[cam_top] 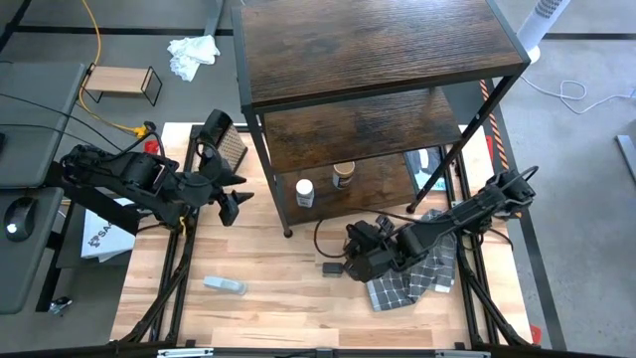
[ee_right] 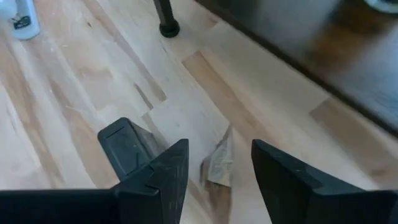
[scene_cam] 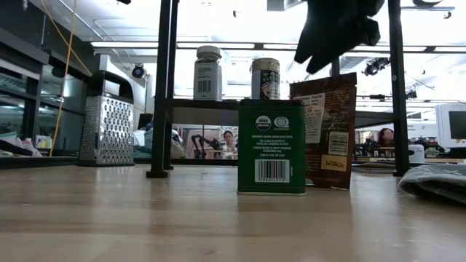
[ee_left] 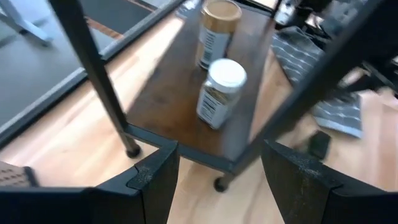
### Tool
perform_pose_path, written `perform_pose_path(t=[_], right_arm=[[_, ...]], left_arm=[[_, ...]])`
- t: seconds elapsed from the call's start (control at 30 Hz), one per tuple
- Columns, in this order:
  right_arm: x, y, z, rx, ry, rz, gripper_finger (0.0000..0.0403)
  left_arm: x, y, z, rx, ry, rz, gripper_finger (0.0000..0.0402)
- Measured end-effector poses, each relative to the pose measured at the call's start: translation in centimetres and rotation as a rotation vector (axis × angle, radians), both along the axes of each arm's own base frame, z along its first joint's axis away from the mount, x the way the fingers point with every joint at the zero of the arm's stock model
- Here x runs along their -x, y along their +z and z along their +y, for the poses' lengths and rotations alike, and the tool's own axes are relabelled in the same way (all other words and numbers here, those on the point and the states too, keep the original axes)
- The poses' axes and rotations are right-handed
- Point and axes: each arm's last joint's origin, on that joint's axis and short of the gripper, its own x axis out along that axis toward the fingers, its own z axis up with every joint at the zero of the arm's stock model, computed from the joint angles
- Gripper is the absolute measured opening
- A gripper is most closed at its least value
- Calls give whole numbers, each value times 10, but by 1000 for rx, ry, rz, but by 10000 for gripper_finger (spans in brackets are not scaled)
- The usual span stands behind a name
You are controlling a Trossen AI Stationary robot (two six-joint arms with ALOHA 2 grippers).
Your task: Shelf spices
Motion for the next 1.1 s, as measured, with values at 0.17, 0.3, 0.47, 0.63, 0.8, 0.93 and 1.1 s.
perform_pose_path(t=[0.17,0.3,0.47,0.63,0.8,0.93,1.1], right_arm=[[-2,17,-6,67,25,30,172],[-2,26,-11,96,12,47,172],[0,31,-17,157,-66,34,172],[4,30,-27,139,-255,3,172],[7,30,-29,105,-353,-28,172],[9,34,-32,116,-373,-56,172],[8,36,-38,118,-397,-64,172]], left_arm=[[0,-1,-6,108,-109,19,202],[3,-2,-25,250,-213,37,113],[-2,-1,-72,311,-250,-88,14],[-31,-25,-116,143,41,-275,2],[-58,-55,-130,130,283,-385,1],[-77,-70,-124,173,397,-399,1],[-90,-78,-113,189,513,-455,1]])
